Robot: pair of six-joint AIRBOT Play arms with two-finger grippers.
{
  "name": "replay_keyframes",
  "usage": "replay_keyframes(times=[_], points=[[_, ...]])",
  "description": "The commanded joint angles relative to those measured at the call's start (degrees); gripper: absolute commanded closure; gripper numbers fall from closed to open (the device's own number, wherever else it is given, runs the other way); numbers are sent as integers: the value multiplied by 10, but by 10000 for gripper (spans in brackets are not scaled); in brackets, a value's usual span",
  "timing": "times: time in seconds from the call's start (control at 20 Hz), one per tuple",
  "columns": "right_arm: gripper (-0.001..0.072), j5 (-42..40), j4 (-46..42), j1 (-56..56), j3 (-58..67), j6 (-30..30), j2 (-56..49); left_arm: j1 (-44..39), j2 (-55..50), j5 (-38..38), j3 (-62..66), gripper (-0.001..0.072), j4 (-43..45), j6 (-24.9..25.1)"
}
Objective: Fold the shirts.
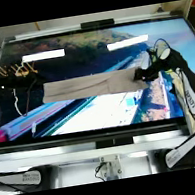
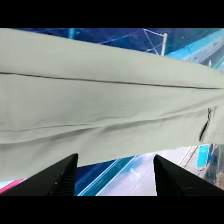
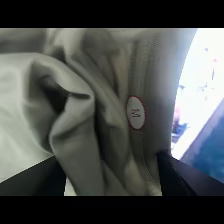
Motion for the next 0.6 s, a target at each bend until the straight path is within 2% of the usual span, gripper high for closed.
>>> replay_keyframes(times=[0.0, 0.05, 0.1, 0.15, 0.2, 0.25, 0.3, 0.35, 0.4, 0.55], points=[[199, 28, 61, 1, -2, 4, -17, -24, 5, -3, 1, 135, -3, 0], [378, 33, 66, 1, -2, 4, -17, -34, 5, -2, 1, 135, -3, 0], [517, 38, 77, 0, -2, 4, -17, -46, 5, -1, 1, 135, -3, 0], [605, 43, 91, 0, -2, 2, -17, -59, 5, -1, 1, 135, -3, 0], [647, 48, 107, 0, -1, 0, -15, -71, 5, -1, 1, 136, -3, 0], [647, 54, 123, 0, 2, -2, -10, -85, 5, -1, 0, 186, -3, 0], [647, 65, 132, -1, 9, -4, 0, -101, 4, 0, 0, 344, -3, 0], [647, 79, 133, -1, 20, -4, 15, -120, 2, 5, 0, 543, -3, 0], [647, 96, 133, -1, 32, -3, 31, -146, -2, 19, 0, 640, -4, 0], [647, 163, 133, -1, 62, 3, 96, -247, -33, 94, 0, 654, -27, 0]])
